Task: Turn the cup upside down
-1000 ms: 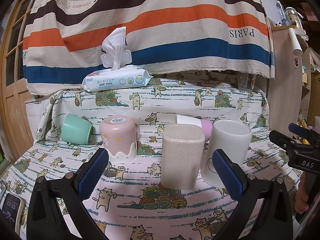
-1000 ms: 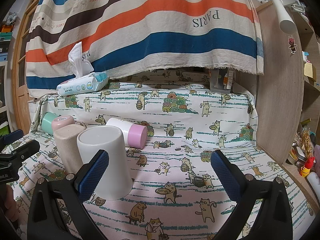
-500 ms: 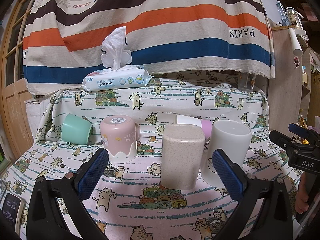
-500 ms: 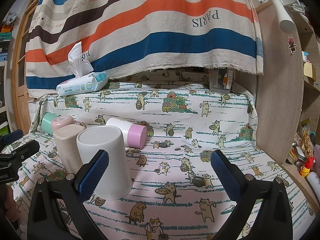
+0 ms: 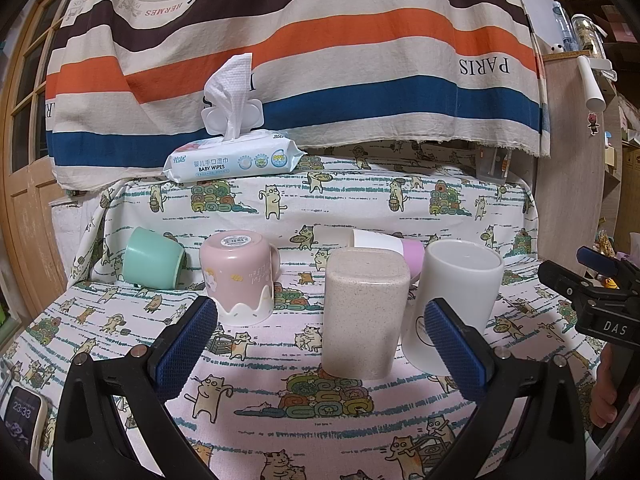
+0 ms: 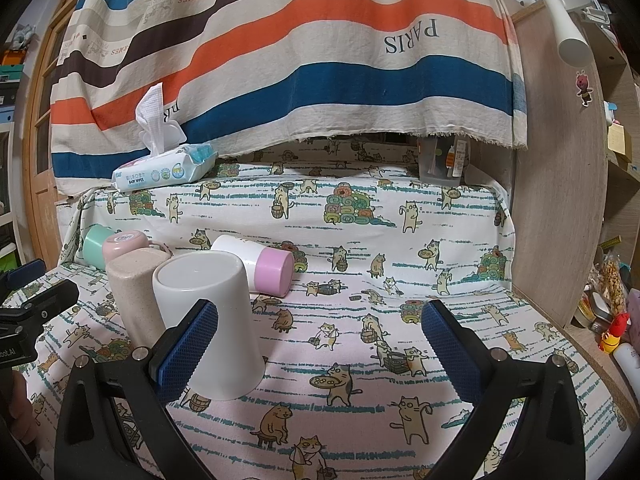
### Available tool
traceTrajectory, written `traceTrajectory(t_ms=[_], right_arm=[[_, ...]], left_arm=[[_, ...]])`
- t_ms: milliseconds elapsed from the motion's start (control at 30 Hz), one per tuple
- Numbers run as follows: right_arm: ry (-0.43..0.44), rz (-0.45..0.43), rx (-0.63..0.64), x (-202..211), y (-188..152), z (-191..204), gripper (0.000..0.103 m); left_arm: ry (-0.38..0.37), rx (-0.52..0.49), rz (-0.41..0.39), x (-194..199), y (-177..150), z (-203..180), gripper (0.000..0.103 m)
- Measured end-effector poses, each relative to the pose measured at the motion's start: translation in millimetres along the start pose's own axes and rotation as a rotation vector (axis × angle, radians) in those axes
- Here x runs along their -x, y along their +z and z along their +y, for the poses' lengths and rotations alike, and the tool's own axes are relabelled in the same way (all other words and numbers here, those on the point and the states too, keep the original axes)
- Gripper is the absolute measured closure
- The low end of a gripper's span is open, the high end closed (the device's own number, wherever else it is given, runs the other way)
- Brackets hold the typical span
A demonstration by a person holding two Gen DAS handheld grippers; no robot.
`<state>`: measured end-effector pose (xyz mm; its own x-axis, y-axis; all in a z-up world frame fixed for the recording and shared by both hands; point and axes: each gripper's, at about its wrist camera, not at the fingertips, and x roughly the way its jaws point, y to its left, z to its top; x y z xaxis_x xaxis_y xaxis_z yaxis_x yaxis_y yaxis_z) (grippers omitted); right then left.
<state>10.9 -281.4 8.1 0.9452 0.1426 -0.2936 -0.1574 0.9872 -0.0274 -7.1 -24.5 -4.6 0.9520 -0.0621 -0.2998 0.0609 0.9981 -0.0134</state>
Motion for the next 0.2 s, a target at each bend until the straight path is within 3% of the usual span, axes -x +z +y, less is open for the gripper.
traceTrajectory(t_ms=[200], right_arm=[[0.026,0.032,0.002,-5.8,-1.8,0.8,0.000]], left_arm=[[0.000,0.000,0.001,0.0,0.1,-0.1,0.000]])
